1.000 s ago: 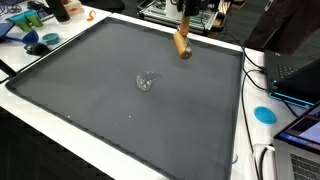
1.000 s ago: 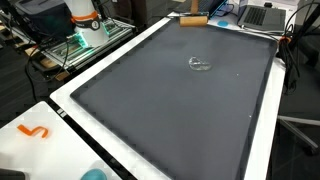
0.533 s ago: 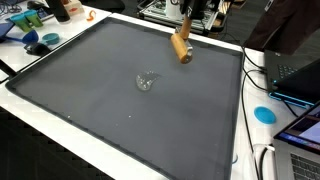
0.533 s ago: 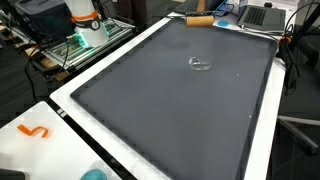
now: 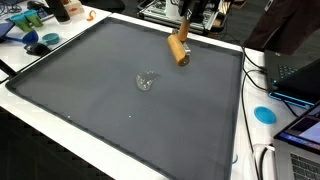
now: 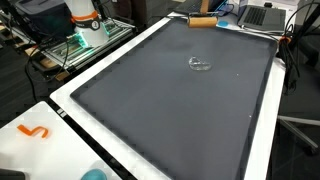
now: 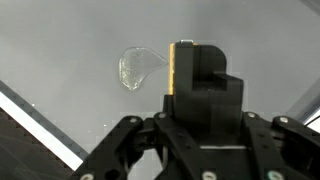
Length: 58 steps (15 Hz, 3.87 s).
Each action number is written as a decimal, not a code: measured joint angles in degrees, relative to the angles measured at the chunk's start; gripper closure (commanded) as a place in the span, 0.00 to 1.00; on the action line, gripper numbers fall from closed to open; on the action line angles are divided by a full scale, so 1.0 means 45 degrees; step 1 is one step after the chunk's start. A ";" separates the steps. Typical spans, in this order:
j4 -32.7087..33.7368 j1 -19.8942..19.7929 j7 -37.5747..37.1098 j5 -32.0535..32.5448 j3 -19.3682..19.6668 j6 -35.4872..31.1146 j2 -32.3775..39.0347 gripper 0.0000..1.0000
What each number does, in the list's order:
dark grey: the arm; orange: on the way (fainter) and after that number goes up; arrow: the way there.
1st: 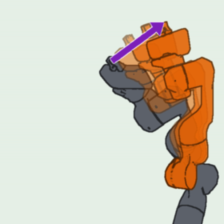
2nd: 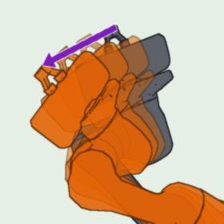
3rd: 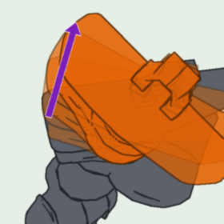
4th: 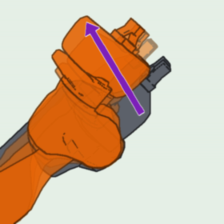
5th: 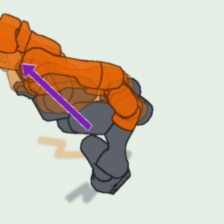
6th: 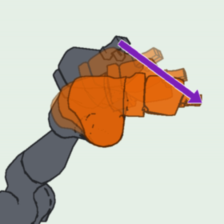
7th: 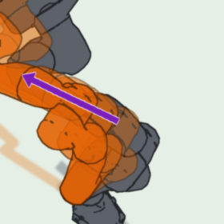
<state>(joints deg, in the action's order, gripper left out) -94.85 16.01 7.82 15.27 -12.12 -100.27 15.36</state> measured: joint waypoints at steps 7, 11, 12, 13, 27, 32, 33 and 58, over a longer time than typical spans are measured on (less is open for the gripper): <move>0.0353 0.0039 0.0084 0.0166 -0.0001 0.0287 0.0178 0.51; 0.0363 0.0039 0.0086 0.0166 -0.0001 0.0297 0.0180 0.51; 0.0364 0.0039 0.0086 0.0166 -0.0001 0.0298 0.0182 0.51; 0.0364 0.0039 0.0086 0.0166 -0.0001 0.0299 0.0183 0.51; -0.0627 -0.0920 0.3954 0.0068 0.0028 -0.1101 0.0508 0.76; -0.1637 -0.1235 0.5026 0.0131 0.0046 -0.1900 0.0481 0.76; -0.1839 -0.1255 0.5043 0.0184 0.0053 -0.2089 0.0471 0.76; -0.3829 -0.1657 0.4966 0.0920 0.0420 -0.5084 0.0314 0.76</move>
<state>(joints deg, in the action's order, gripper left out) -112.08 8.56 30.17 19.41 -10.23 -123.15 16.77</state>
